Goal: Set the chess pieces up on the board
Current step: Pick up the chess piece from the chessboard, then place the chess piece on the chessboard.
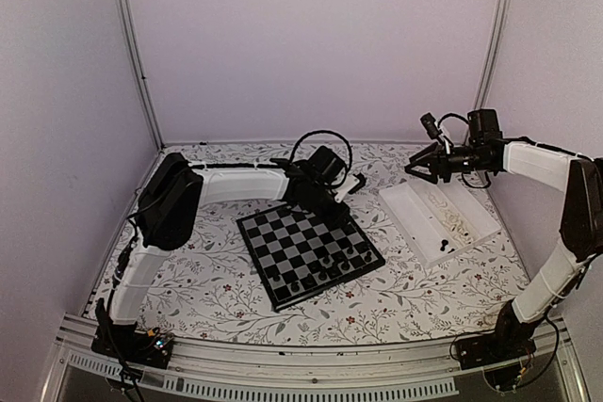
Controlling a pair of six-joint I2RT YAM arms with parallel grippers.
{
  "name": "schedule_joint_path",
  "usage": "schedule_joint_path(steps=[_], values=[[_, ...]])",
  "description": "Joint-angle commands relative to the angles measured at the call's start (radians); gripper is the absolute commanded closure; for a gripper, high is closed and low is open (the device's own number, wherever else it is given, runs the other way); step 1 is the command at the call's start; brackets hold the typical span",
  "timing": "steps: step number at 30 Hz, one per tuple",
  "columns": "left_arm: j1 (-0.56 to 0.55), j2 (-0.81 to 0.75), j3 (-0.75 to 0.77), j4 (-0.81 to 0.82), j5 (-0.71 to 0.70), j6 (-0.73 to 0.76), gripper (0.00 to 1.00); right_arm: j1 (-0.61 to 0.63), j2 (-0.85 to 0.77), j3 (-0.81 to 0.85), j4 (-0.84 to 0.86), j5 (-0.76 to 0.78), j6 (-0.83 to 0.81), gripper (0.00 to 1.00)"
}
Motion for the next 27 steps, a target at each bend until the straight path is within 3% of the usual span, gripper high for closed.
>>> schedule_joint_path(steps=[1, 6, 16, 27], values=[[-0.003, 0.004, 0.028, -0.019, 0.010, 0.004, 0.83, 0.003, 0.012, 0.000, -0.012, -0.019, -0.014, 0.44], [-0.004, -0.045, -0.005, -0.014, 0.024, 0.006, 0.95, 0.003, 0.022, 0.005, -0.017, -0.025, -0.016, 0.44], [-0.006, -0.141, -0.064, -0.037, 0.015, -0.007, 0.98, 0.003, 0.032, 0.006, -0.025, -0.027, -0.020, 0.43], [-0.032, -0.491, -0.510, 0.001, 0.011, -0.028, 0.97, 0.003, 0.044, 0.009, -0.029, -0.027, -0.026, 0.43]])
